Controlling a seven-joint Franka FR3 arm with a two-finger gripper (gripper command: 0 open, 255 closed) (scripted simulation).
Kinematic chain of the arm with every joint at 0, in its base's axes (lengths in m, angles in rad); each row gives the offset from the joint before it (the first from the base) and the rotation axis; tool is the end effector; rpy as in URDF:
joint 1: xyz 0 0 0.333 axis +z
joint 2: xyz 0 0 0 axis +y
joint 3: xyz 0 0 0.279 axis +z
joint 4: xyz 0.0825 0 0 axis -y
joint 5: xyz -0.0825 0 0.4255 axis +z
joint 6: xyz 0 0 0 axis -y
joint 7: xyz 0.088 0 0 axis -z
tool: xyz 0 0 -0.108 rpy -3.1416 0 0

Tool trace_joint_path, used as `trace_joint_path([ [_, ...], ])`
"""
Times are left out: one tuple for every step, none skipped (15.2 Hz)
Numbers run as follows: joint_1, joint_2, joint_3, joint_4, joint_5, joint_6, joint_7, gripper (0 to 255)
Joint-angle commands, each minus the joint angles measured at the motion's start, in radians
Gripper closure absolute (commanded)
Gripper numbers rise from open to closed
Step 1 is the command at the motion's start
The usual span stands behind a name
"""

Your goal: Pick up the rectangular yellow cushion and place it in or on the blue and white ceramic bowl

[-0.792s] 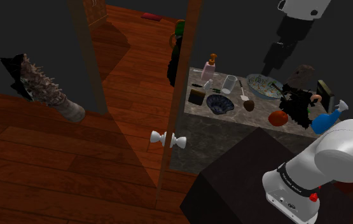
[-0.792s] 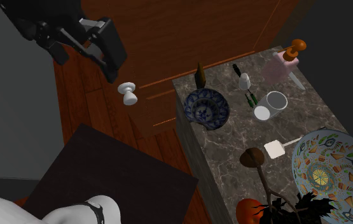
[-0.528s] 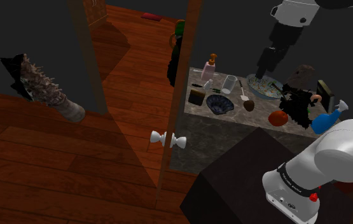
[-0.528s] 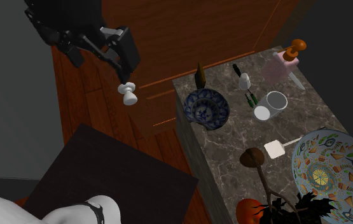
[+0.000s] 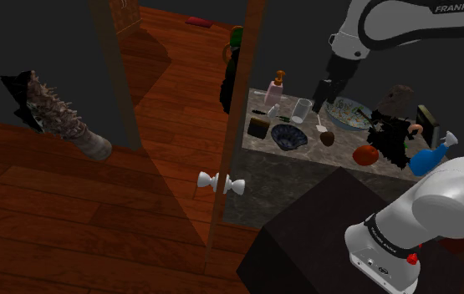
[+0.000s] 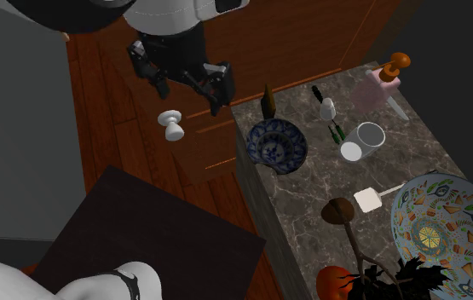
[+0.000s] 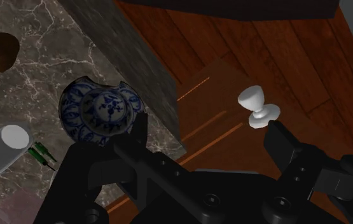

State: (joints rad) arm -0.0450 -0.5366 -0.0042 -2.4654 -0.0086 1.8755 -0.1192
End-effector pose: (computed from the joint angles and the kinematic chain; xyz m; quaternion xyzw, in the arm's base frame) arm 0.4373 -0.0221 0.4306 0.9990 0.0367 -0.0268 0.0008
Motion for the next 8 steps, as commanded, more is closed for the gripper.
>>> trace_joint_path([
  [-0.006, 0.062, -0.012, -0.001, -0.007, 0.074, -0.018, 0],
  [-0.009, 0.094, -0.018, -0.001, -0.01, 0.11, -0.025, 0],
  [-0.011, 0.127, -0.023, 0.0, -0.012, 0.144, -0.033, 0],
  [-0.013, 0.16, -0.028, 0.003, -0.014, 0.178, -0.041, 0],
  [-0.015, 0.194, -0.034, 0.008, -0.015, 0.212, -0.049, 0],
  [-0.017, 0.23, -0.039, 0.014, -0.016, 0.244, -0.057, 0],
  [-0.019, 0.265, -0.044, 0.022, -0.017, 0.276, -0.065, 0],
  [-0.021, 0.302, -0.049, 0.031, -0.017, 0.307, -0.073, 0],
])
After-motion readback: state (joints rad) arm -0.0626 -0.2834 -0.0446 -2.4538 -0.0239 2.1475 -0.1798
